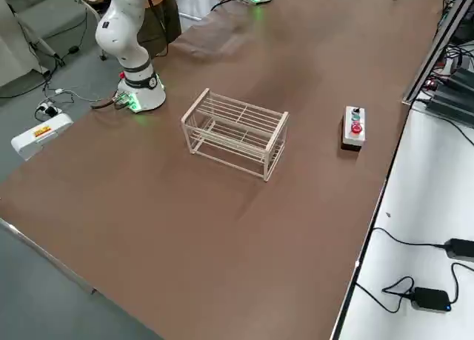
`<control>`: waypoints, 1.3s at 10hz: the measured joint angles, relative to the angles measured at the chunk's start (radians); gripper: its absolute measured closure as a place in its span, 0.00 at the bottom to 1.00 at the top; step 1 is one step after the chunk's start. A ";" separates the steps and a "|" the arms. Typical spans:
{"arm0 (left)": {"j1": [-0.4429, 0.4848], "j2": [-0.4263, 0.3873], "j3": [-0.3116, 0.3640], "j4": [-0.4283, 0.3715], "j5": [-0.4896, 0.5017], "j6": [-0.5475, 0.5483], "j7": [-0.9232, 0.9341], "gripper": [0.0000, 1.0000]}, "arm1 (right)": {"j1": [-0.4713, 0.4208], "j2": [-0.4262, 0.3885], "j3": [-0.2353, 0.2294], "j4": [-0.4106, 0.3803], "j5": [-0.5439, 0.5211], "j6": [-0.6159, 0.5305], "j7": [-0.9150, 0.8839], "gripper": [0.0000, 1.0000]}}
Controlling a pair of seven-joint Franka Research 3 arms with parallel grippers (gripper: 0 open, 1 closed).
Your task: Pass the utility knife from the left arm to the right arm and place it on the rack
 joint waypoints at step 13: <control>0.096 -0.034 -0.009 0.012 -0.004 -0.066 0.001 0.00 | -0.024 -0.003 -0.011 0.013 0.001 -0.070 0.163 0.59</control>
